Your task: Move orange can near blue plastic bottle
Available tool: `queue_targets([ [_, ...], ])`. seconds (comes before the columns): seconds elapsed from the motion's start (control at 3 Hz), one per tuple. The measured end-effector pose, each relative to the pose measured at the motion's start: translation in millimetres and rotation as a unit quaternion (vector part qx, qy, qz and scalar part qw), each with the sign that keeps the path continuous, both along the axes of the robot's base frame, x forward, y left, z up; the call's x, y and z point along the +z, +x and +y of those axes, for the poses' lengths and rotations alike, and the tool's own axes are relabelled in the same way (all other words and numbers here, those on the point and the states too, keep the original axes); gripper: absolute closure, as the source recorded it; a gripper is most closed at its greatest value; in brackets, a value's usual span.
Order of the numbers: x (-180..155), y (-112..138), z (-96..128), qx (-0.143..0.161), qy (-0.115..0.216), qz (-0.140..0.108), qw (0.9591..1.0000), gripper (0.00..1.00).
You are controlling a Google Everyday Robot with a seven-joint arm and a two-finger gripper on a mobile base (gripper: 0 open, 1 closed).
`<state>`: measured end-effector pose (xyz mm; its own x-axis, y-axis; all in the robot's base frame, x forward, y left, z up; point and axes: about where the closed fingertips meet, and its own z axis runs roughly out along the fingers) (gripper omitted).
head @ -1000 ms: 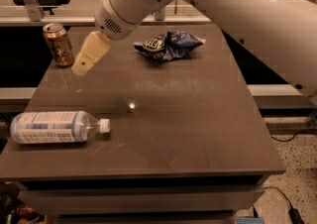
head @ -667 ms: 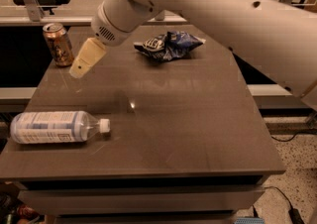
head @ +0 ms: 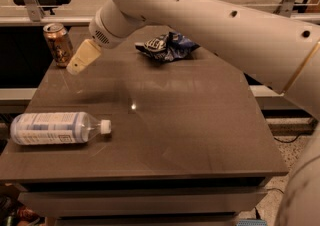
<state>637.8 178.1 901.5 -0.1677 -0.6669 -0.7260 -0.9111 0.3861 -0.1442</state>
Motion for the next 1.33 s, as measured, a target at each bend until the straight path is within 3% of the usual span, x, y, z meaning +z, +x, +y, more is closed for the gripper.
queue_targets([
  [1.33,-10.0,22.1,46.7,0.025,0.050,-0.018,0.9983,0.00],
])
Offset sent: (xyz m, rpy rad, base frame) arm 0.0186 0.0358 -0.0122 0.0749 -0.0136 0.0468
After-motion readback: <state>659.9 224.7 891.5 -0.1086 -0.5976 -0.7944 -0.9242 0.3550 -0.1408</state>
